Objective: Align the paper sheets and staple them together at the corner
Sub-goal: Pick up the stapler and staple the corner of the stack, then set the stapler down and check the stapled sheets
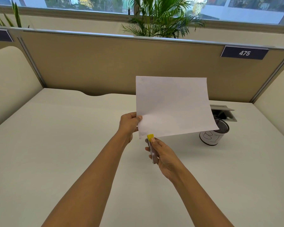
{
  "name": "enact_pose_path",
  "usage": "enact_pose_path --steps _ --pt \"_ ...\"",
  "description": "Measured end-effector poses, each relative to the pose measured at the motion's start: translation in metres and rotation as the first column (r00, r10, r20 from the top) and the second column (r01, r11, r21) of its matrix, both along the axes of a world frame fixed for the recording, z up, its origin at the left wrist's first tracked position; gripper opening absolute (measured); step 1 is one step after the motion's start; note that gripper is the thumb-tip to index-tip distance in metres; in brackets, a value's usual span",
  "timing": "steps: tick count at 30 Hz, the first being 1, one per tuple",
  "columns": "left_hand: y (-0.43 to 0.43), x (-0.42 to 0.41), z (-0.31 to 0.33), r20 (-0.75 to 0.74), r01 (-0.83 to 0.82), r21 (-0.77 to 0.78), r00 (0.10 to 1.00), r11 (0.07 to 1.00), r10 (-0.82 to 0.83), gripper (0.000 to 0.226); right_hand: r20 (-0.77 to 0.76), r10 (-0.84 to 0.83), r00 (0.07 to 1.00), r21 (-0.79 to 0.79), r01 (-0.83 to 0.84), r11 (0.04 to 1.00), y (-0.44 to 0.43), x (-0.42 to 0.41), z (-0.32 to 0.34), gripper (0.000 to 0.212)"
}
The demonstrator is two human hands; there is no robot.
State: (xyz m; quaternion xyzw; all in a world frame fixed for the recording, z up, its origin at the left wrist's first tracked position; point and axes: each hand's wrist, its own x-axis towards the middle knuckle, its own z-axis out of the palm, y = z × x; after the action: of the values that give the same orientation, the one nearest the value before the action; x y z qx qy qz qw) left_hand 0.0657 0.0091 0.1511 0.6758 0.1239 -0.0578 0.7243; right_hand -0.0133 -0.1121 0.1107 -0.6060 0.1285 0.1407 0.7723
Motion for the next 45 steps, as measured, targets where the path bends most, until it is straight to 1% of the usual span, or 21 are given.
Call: enact_pose_path --steps 5,7,9,11,12,13,19,25,28,30,33,34,36,37,38,39,40,41,42,43,45 --pt "0.005 0.002 0.002 0.009 0.007 0.01 1.0 1.0 -0.007 0.031 0.079 0.026 0.997 -0.254 -0.005 0.967 -0.01 -0.005 -0.012 0.035" --pt "0.007 0.003 0.002 0.016 0.011 0.009 1.0 1.0 -0.011 0.03 0.161 0.018 0.987 -0.415 0.051 0.909 -0.016 -0.006 -0.024 0.034" --pt "0.01 0.004 0.003 0.023 0.017 0.021 1.0 1.0 -0.018 0.029 0.247 0.022 0.969 -0.605 0.136 0.785 -0.021 -0.007 -0.041 0.029" --pt "0.012 0.005 0.003 0.031 0.027 0.035 0.999 0.999 -0.028 0.03 0.261 0.045 0.964 -0.793 0.187 0.58 -0.026 -0.007 -0.06 0.034" --pt "0.013 0.005 0.003 0.032 0.032 0.04 0.999 0.999 -0.034 0.03 0.249 0.054 0.967 -0.858 0.194 0.475 -0.028 -0.006 -0.067 0.036" --pt "0.014 0.005 0.003 0.033 0.037 0.043 0.999 0.998 -0.038 0.029 0.243 0.058 0.968 -0.895 0.201 0.398 -0.03 -0.006 -0.073 0.037" --pt "0.017 0.008 0.003 0.045 0.052 0.064 0.997 0.997 -0.055 0.028 0.229 0.103 0.968 -0.963 0.21 0.17 -0.035 -0.003 -0.092 0.039" --pt "0.018 0.011 0.004 0.065 0.063 0.085 0.996 0.994 -0.068 0.027 0.205 0.122 0.971 -0.977 0.195 0.09 -0.034 0.0 -0.102 0.035" --pt "0.019 0.012 0.004 0.063 0.075 0.109 0.995 0.991 -0.082 0.029 0.206 0.135 0.969 -0.978 0.208 -0.001 -0.036 0.0 -0.104 0.041" --pt "0.02 0.013 0.004 0.061 0.084 0.129 0.994 0.988 -0.092 0.03 0.197 0.142 0.97 -0.979 0.202 -0.023 -0.036 0.0 -0.108 0.046" --pt "0.022 0.014 0.005 0.068 0.09 0.156 0.992 0.984 -0.102 0.03 0.169 0.17 0.971 -0.985 0.173 -0.009 -0.037 0.0 -0.111 0.045" --pt "0.023 0.015 0.005 0.071 0.092 0.166 0.992 0.982 -0.105 0.029 0.15 0.175 0.973 -0.988 0.155 -0.011 -0.037 0.0 -0.11 0.048" --pt "0.025 0.016 0.005 0.077 0.094 0.193 0.991 0.977 -0.11 0.028 0.106 0.188 0.976 -0.993 0.115 -0.038 -0.04 -0.002 -0.107 0.062" --pt "0.026 0.017 0.006 0.082 0.094 0.21 0.99 0.973 -0.113 0.028 0.058 0.203 0.977 -0.994 0.077 -0.083 -0.039 -0.004 -0.095 0.066" --pt "0.027 0.017 0.007 0.088 0.092 0.23 0.989 0.969 -0.115 0.027 0.01 0.225 0.974 -0.988 0.043 -0.146 -0.037 -0.006 -0.078 0.065" --pt "0.028 0.018 0.008 0.096 0.09 0.253 0.988 0.963 -0.118 0.027 -0.062 0.244 0.968 -0.986 -0.022 -0.164 -0.035 -0.008 -0.056 0.058" --pt "0.029 0.018 0.009 0.106 0.088 0.277 0.987 0.957 -0.122 0.026 -0.111 0.239 0.965 -0.985 -0.075 -0.153 -0.035 -0.007 -0.037 0.047" --pt "0.031 0.019 0.011 0.116 0.088 0.301 0.985 0.949 -0.129 0.026 -0.129 0.244 0.961 -0.987 -0.101 -0.125 -0.039 -0.003 -0.018 0.036" --pt "0.032 0.02 0.012 0.126 0.089 0.326 0.983 0.941 -0.136 0.026 -0.129 0.255 0.958 -0.992 -0.121 -0.047 -0.044 -0.001 0.005 0.028" --pt "0.033 0.02 0.014 0.136 0.089 0.348 0.98 0.933 -0.145 0.026 -0.065 0.256 0.965 -0.996 -0.078 0.043 -0.05 0.002 0.028 0.021" --pt "0.035 0.021 0.017 0.153 0.094 0.385 0.975 0.918 -0.164 0.026 0.212 0.231 0.95 -0.967 0.169 0.193 -0.058 0.011 0.07 0.014"
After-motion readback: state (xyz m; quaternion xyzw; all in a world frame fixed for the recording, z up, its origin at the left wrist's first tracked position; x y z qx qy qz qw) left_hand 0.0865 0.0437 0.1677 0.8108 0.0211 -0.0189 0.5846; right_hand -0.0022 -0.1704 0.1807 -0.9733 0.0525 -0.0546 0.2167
